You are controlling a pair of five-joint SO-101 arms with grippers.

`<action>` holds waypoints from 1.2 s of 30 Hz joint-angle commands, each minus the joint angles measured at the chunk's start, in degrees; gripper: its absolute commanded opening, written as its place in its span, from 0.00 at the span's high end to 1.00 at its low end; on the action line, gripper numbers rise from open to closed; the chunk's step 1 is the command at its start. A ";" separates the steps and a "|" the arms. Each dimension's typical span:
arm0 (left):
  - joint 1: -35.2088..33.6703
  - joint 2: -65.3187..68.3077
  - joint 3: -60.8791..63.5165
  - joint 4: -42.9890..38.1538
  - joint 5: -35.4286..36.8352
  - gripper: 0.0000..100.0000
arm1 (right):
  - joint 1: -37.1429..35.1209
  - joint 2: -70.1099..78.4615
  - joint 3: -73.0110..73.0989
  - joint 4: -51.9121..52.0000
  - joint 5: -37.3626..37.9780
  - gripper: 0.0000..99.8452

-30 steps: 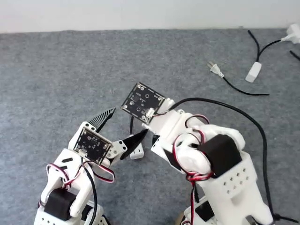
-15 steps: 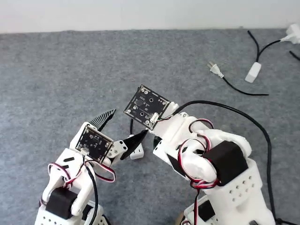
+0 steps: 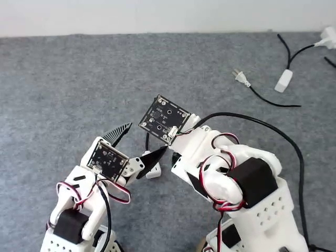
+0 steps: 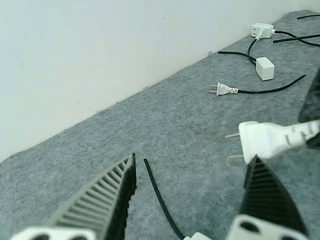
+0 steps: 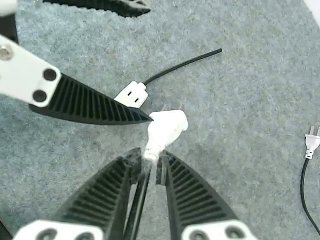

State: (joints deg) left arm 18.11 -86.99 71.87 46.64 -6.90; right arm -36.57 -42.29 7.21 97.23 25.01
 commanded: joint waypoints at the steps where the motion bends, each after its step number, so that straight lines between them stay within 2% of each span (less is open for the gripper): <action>1: 1.58 0.26 0.22 -1.41 -0.53 0.67 | -1.36 -1.80 -2.64 0.48 -0.70 0.99; 5: 5.98 0.26 2.24 -1.58 -0.53 0.67 | -1.36 -1.80 -2.64 0.48 -0.70 0.99; 10: 6.24 0.26 2.24 -2.11 -0.79 0.67 | -1.36 -1.89 -2.37 0.57 -0.70 0.99; 18: 1.23 0.26 1.27 -2.29 -0.88 0.67 | -0.75 -1.89 -2.29 1.36 -0.26 0.99; 21: -0.97 0.26 0.75 -2.29 -0.88 0.67 | 2.24 -1.89 -2.73 1.01 -0.18 0.99; 28: -2.37 0.26 0.04 -2.29 -1.05 0.67 | 8.66 -1.19 -3.52 0.57 5.71 0.99; 31: -6.68 0.26 -1.54 -2.29 -2.29 0.67 | 9.10 -1.10 -3.87 -0.75 7.65 0.99; 36: -22.68 0.26 -5.76 -4.84 -2.81 0.67 | 9.01 4.97 -7.65 0.40 12.84 0.99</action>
State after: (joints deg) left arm 6.51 -86.46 71.08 46.29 -9.01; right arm -28.13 -41.23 4.48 97.58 34.51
